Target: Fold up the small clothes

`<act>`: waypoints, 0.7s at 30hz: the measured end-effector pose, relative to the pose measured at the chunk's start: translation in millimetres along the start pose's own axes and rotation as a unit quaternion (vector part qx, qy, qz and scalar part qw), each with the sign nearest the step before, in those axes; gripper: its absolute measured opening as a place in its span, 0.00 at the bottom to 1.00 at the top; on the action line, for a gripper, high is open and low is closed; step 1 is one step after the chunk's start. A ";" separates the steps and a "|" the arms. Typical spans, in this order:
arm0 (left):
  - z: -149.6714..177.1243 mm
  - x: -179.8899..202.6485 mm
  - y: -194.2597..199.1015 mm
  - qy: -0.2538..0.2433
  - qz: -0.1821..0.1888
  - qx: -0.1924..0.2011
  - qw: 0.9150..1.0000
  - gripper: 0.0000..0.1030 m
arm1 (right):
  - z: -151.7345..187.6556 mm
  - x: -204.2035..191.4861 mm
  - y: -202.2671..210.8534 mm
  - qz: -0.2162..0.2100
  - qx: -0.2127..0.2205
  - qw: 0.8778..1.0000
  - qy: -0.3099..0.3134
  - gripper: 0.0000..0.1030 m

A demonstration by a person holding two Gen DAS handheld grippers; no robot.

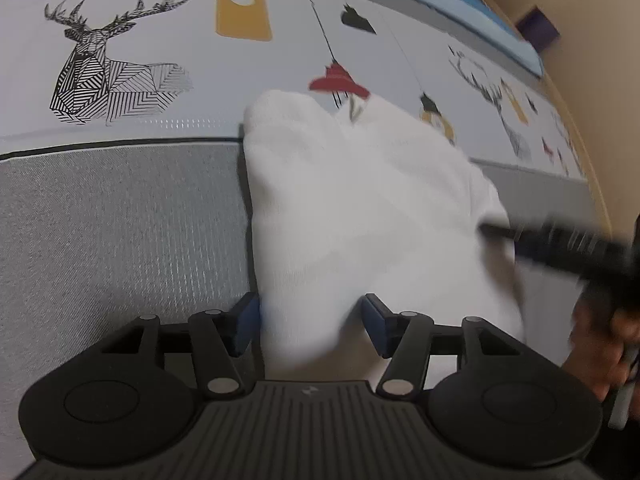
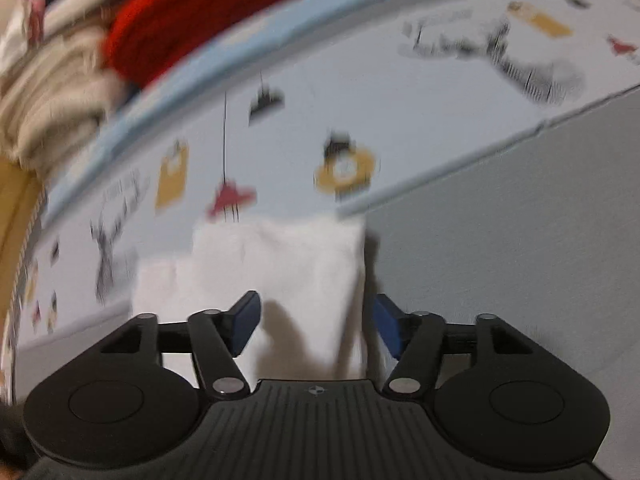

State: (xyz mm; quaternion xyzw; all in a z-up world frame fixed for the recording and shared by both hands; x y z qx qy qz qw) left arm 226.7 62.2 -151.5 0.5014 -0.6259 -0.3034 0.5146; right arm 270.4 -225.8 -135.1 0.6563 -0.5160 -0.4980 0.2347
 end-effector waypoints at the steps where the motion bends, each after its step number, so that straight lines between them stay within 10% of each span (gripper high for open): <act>1: -2.4 -1.5 -1.9 0.009 0.001 0.003 1.000 0.63 | 5.1 0.2 -6.2 0.008 -0.025 1.000 0.003 0.63; 9: -12.8 -3.0 -21.4 0.036 0.006 0.013 0.999 0.53 | 12.4 7.3 -18.9 0.007 -0.056 0.998 -0.043 0.67; 14: -24.2 0.1 2.9 0.009 0.011 0.069 0.998 0.30 | 8.8 -9.1 -15.5 -0.008 -0.026 1.000 -0.010 0.27; 18: -36.5 -11.9 51.8 0.021 0.015 0.178 0.984 0.48 | -5.9 -33.4 3.5 -0.061 0.066 0.996 0.009 0.26; 21: -36.3 -30.9 67.3 0.047 0.023 0.195 0.979 0.66 | -10.8 -47.1 15.9 -0.047 0.132 0.990 0.030 0.48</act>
Point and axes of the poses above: each gripper's, at about its wrist camera, not at the fingertips, and y roughly against the way its jaws point, x to its right, z to its underside, the point moved 3 cm from there along -y, roughly the way its jaws point, and after that the axes turned 2 degrees about -z, right-handed, at the moved point
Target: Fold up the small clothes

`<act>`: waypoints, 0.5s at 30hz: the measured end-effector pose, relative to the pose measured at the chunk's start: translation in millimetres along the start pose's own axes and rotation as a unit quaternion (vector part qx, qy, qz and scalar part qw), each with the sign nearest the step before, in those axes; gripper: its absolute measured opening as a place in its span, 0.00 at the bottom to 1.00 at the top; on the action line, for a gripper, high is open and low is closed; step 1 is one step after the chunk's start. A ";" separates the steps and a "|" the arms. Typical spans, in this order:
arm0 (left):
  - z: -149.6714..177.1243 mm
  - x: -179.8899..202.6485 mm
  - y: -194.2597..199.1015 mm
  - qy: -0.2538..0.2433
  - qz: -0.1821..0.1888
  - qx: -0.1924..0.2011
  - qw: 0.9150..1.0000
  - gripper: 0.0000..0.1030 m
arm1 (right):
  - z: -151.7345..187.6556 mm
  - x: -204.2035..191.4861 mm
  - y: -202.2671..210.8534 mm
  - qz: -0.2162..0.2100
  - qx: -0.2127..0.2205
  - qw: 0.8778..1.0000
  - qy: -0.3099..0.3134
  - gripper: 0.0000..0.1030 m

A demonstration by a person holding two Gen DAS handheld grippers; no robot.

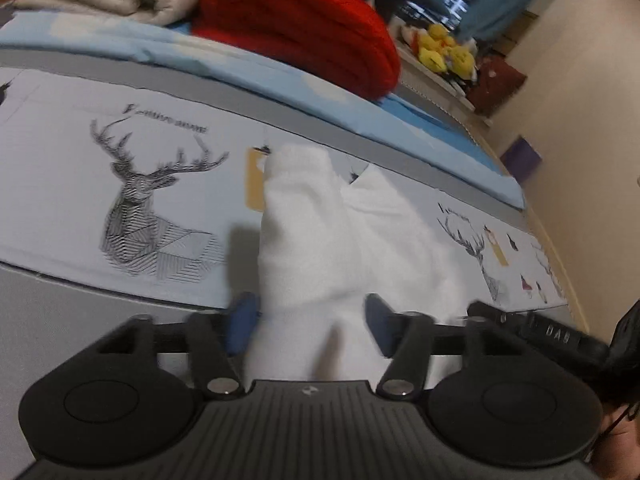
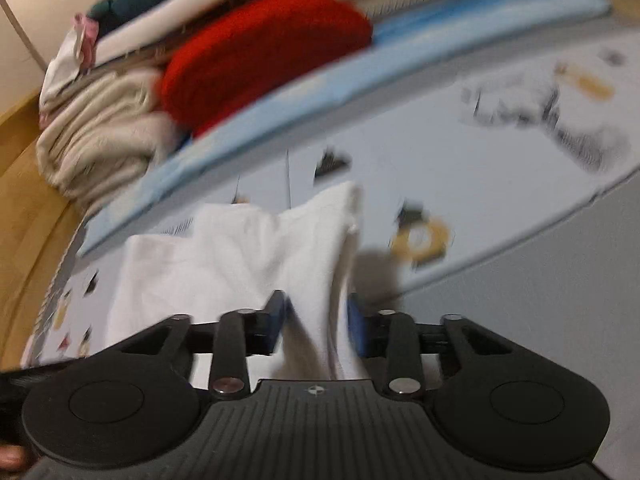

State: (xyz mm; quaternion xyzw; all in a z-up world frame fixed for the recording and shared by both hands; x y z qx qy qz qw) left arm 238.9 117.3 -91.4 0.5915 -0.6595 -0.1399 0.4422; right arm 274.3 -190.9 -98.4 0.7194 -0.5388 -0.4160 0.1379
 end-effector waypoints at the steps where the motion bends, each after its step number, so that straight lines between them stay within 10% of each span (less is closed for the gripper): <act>1: 2.1 -5.9 -1.7 0.005 -0.003 -0.018 1.000 0.66 | -0.9 1.3 0.1 0.007 0.000 1.000 0.000 0.59; 6: 32.5 -19.7 -24.6 0.000 -0.043 -0.123 0.991 0.59 | 8.9 4.2 -2.0 -0.003 -0.056 0.998 0.013 0.57; 9: 55.4 -28.1 -36.5 -0.002 -0.072 -0.169 0.983 0.28 | 26.1 0.4 -12.7 0.001 -0.118 0.992 0.033 0.56; 15: 75.3 -28.7 -34.1 -0.036 -0.100 -0.181 0.978 0.27 | 52.2 14.6 -20.9 0.034 -0.192 0.980 0.031 0.22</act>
Point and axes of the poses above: each gripper's, at about its wrist camera, not at the fingertips, and y roughly against the way its jaws point, x to its right, z to its underside, the point moved 3 cm from there along -y, roughly the way its jaws point, and after that the axes turned 2 degrees about -z, right-handed, at the moved point
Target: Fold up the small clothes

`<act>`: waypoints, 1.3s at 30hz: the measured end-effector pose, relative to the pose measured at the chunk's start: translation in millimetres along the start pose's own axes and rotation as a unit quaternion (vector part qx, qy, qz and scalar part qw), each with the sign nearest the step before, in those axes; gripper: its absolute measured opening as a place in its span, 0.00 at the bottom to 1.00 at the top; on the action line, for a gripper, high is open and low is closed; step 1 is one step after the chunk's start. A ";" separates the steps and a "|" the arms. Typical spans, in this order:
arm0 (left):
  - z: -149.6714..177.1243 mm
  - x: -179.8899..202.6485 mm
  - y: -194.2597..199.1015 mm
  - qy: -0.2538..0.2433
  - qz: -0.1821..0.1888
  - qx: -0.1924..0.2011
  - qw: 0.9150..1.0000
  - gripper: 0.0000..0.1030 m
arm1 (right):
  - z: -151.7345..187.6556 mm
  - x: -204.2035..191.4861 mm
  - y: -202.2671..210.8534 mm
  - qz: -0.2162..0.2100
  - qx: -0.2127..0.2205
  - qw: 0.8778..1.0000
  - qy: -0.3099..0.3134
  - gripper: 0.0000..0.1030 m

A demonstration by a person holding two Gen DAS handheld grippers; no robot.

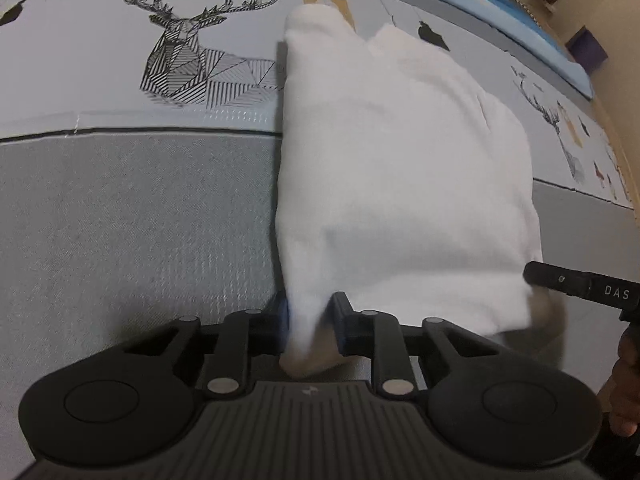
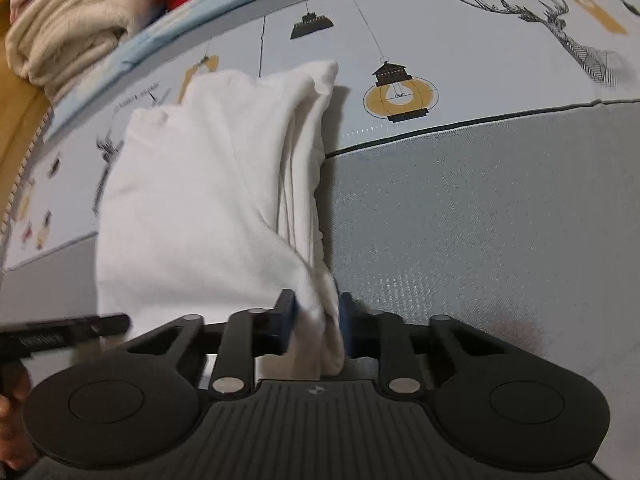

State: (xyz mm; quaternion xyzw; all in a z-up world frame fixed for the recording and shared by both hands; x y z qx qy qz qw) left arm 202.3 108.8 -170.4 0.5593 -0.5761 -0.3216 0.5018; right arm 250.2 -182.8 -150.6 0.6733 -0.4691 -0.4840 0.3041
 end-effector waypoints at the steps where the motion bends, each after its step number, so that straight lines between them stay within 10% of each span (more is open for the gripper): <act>1: 1.6 -0.8 1.4 0.000 -0.006 -0.004 1.000 0.28 | 1.5 0.8 1.9 0.006 0.002 1.000 0.007 0.23; 4: 10.4 2.7 21.0 -0.035 -0.054 0.024 0.998 0.39 | 6.7 7.9 8.0 0.023 -0.001 1.000 0.006 0.34; 7: 15.7 11.2 56.9 -0.080 -0.109 0.093 0.986 0.82 | 8.3 12.7 26.7 0.056 0.014 0.998 0.020 0.43; 13: 45.0 27.4 148.6 -0.067 -0.148 0.244 0.956 1.00 | 22.4 -7.4 113.6 0.107 0.193 0.970 0.101 0.51; 20: 115.0 71.0 210.2 -0.075 -0.125 0.315 0.938 1.00 | 75.8 -30.0 209.3 0.075 0.313 0.941 0.109 0.78; 26: 178.7 85.3 201.3 -0.076 -0.090 0.336 0.935 1.00 | 128.0 -40.1 236.4 0.068 0.332 0.932 0.130 0.82; 28: 178.4 86.5 192.8 -0.074 -0.082 0.305 0.946 0.99 | 143.1 -37.5 230.7 0.075 0.332 0.931 0.133 0.82; 32: 161.5 91.1 186.2 -0.076 -0.106 0.332 0.934 0.99 | 144.0 -35.6 222.3 0.064 0.322 0.939 0.105 0.81; 39: 140.8 86.7 172.2 -0.051 -0.099 0.311 0.944 0.99 | 130.7 -38.6 197.9 0.095 0.305 0.940 0.122 0.81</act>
Point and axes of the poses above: each gripper's, at about its wrist camera, not at the fingertips, and y roughly against the way its jaws point, x to its right, z to its underside, the point moved 3 cm from there along -y, roughly the way its jaws point, and after that the axes turned 2 degrees about -z, right-handed, at the moved point
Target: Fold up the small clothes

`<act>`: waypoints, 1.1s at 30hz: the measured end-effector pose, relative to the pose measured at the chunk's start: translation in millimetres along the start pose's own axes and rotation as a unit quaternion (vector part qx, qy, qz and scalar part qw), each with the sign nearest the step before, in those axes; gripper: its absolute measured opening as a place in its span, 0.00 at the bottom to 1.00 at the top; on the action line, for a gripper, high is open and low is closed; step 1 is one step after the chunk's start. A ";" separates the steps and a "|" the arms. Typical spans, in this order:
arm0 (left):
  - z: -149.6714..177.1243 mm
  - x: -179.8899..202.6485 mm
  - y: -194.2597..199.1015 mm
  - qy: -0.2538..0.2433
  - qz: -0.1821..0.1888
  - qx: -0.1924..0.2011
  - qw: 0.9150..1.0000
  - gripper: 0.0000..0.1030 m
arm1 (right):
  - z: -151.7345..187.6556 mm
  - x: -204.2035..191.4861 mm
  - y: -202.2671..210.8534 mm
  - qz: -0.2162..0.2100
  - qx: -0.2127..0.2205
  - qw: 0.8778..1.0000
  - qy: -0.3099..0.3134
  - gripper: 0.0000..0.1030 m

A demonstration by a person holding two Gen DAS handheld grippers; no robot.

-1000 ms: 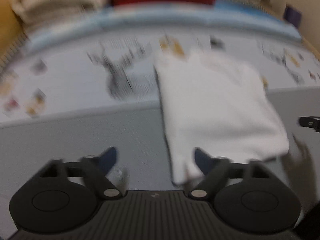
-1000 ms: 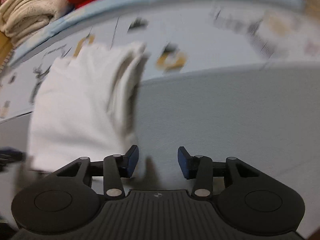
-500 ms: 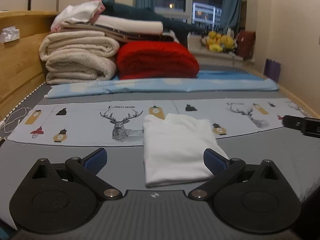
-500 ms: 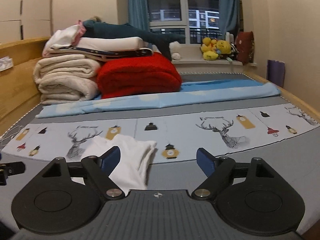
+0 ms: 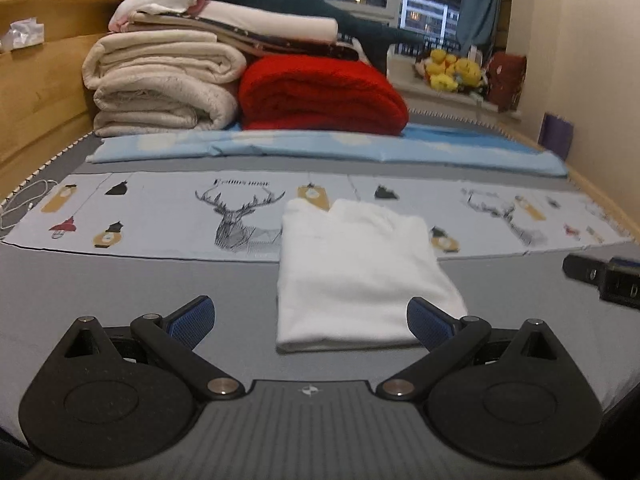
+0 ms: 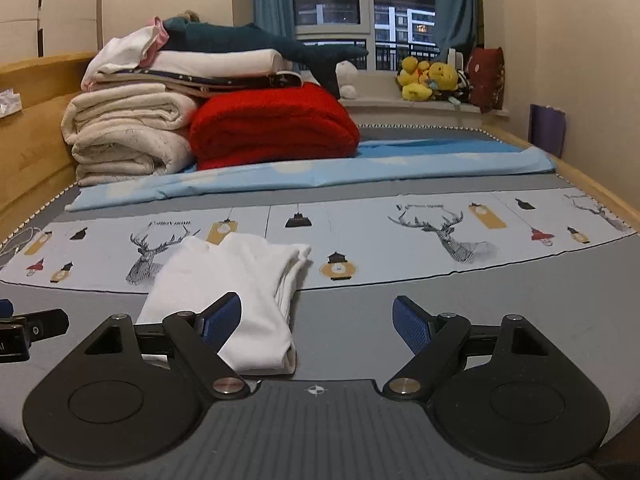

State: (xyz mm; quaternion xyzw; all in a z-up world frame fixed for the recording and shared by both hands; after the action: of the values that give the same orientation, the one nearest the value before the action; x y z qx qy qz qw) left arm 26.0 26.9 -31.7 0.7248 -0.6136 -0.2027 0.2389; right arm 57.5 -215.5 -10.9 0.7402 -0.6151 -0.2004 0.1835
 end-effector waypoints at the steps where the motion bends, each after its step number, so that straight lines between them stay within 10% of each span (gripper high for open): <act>1: 1.2 1.2 -1.5 -0.003 0.000 -0.004 1.000 0.99 | 0.2 -2.2 -2.4 0.004 -0.001 1.000 0.003 0.81; 33: 12.5 -4.7 -21.6 0.025 -0.010 -0.053 0.998 1.00 | 10.3 -25.2 -23.7 0.001 -0.054 0.998 0.029 0.81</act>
State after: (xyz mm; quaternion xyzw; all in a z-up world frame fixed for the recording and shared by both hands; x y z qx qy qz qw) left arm 35.0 33.2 -54.6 0.7222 -0.5884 -0.2190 0.2903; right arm 67.9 -186.8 -30.2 0.7340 -0.5987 -0.2117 0.2407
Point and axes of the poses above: each gripper's, at about its wrist camera, not at the fingertips, and y roughly against the way its jaws point, x to its right, z to its underside, the point moved 3 cm from there along -y, roughly the way its jaws point, and after that the axes turned 2 degrees about -z, right-handed, at the moved point
